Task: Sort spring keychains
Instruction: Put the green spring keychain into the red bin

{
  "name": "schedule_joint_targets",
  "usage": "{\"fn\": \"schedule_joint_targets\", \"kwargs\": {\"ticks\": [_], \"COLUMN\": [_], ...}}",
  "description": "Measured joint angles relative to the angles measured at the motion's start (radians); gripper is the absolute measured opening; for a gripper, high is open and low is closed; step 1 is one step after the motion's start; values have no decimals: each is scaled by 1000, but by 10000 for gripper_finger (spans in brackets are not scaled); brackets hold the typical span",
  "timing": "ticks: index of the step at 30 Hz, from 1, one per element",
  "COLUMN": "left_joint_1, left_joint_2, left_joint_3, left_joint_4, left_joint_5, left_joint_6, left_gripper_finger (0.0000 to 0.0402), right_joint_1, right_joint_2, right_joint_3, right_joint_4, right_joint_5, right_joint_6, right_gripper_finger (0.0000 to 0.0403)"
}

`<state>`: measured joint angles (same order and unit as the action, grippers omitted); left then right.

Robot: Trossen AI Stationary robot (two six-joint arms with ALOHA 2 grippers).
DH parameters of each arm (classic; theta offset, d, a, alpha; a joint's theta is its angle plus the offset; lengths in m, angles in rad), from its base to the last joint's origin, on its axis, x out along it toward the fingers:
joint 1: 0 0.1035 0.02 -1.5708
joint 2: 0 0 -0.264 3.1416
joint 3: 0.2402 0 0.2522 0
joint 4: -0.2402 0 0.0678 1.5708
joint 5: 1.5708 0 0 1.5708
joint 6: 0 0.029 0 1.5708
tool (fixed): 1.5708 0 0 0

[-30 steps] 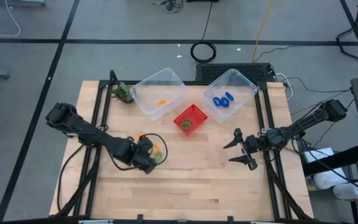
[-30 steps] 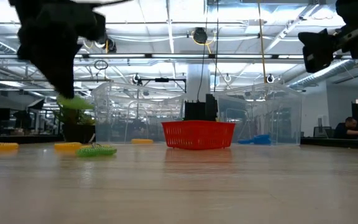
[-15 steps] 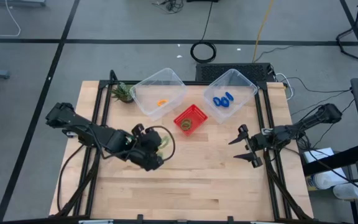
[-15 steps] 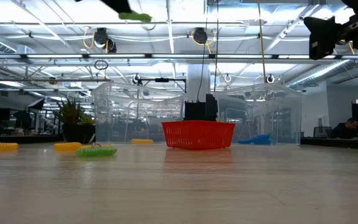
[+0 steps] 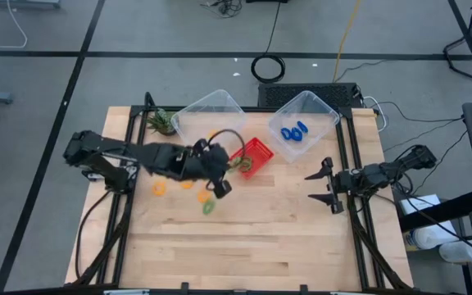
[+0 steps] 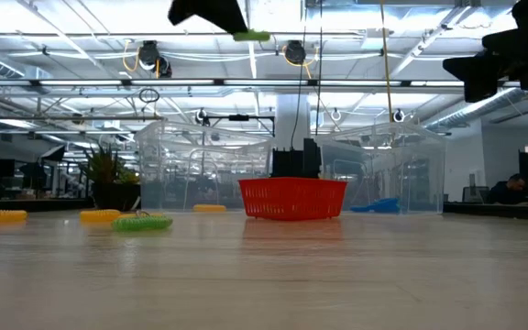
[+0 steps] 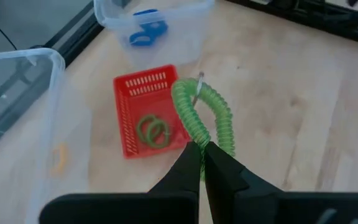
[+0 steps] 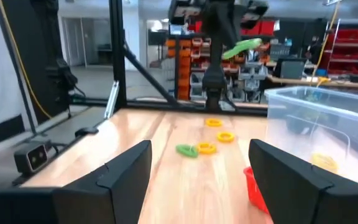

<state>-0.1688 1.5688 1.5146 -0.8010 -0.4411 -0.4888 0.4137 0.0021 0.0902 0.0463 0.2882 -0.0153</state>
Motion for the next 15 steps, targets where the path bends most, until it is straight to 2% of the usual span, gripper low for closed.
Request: {"fn": "schedule_joint_targets", "kwargs": {"ticks": [8, 15], "left_joint_1": [154, 261], "left_joint_2": [0, 12], "left_joint_3": [0, 1], "left_joint_4": [17, 61], "left_joint_5": [131, 162], "left_joint_6": [106, 154], "left_gripper_finger": [6, 5], "right_joint_1": [0, 0], "right_joint_2": [20, 20], "right_joint_3": [-8, -21], "right_joint_4": [1, -2], "right_joint_5": [-3, -4], "right_joint_6": [56, 56], "right_gripper_finger": [256, 256]}}
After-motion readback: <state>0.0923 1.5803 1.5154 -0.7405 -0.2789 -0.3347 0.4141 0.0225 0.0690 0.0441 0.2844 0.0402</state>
